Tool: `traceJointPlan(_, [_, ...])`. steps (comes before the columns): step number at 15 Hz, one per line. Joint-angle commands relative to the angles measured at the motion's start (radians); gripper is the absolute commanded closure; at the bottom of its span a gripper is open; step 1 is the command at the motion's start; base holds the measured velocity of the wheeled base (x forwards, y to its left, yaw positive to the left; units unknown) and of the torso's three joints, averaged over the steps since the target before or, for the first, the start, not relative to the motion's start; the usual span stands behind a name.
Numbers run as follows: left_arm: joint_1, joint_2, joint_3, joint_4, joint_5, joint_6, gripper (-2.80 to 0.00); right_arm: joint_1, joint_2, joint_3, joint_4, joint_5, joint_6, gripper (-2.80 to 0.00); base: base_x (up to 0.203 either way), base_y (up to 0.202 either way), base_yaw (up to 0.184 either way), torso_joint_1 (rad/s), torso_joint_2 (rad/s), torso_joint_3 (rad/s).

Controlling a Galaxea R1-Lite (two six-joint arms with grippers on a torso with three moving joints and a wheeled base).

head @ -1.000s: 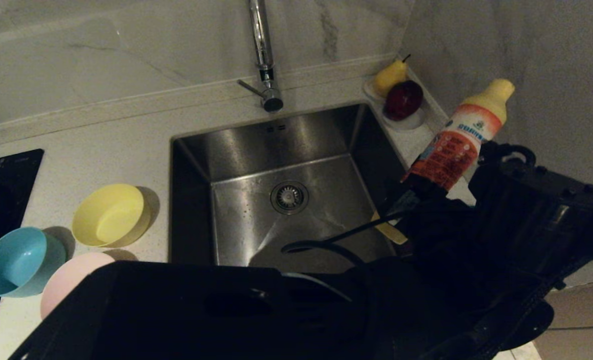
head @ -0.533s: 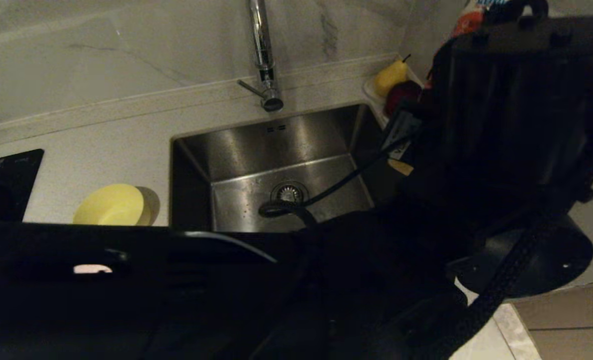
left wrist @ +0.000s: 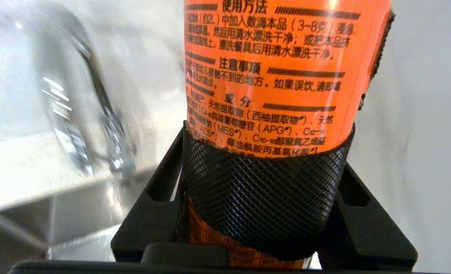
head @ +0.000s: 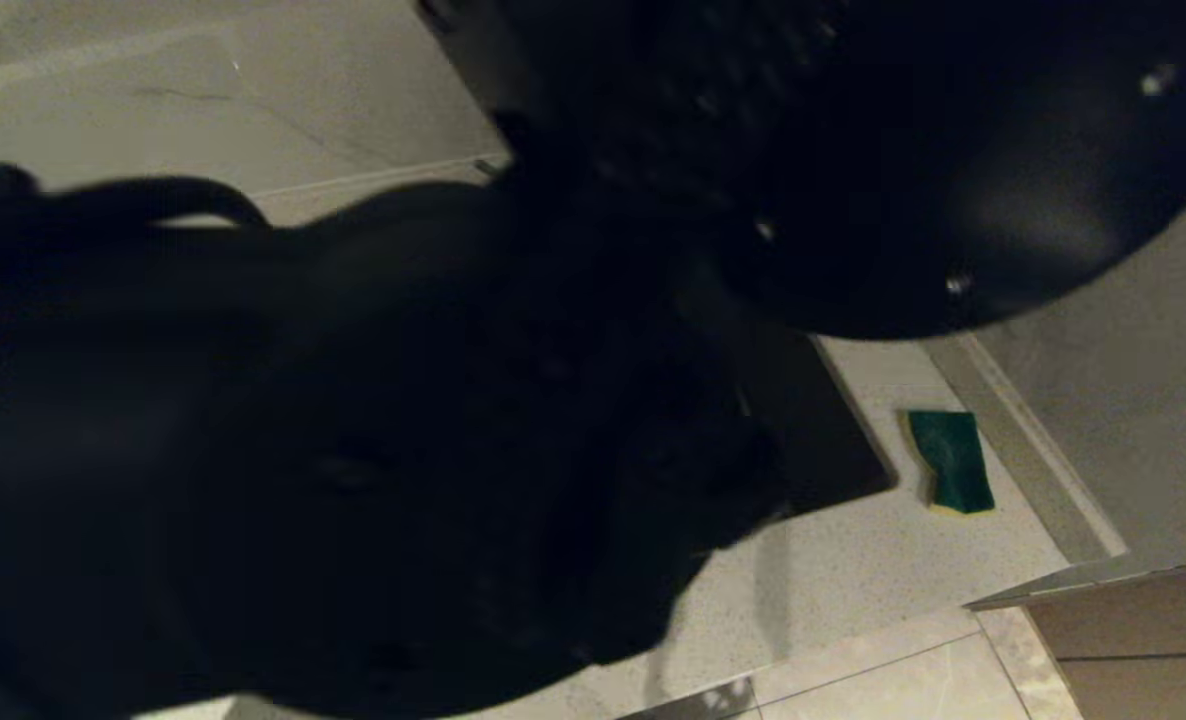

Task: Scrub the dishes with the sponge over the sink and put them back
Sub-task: Place the dish soap on the table

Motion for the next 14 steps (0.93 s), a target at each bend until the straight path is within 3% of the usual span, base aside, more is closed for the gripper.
traceJointPlan(1, [-0.002, -0.092, 0.002, -0.004, -0.008, -0.002, 0.0, 0.001, 0.0, 0.0, 0.0, 0.0, 0.0, 0.0, 0.0, 0.0, 0.0, 0.0, 0.0, 0.0])
traceJointPlan(10, [0.023, -0.286, 0.015, 0.003, -0.003, -0.012, 0.0, 0.0, 0.0, 0.001, 0.0, 0.0, 0.0, 0.0, 0.0, 0.0, 0.0, 0.0, 0.0, 0.0])
traceJointPlan(14, [0.154, -0.394, 0.145, 0.003, 0.008, 0.008, 0.0, 0.0, 0.0, 0.0, 0.0, 0.0, 0.0, 0.0, 0.0, 0.0, 0.0, 0.0, 0.0, 0.0])
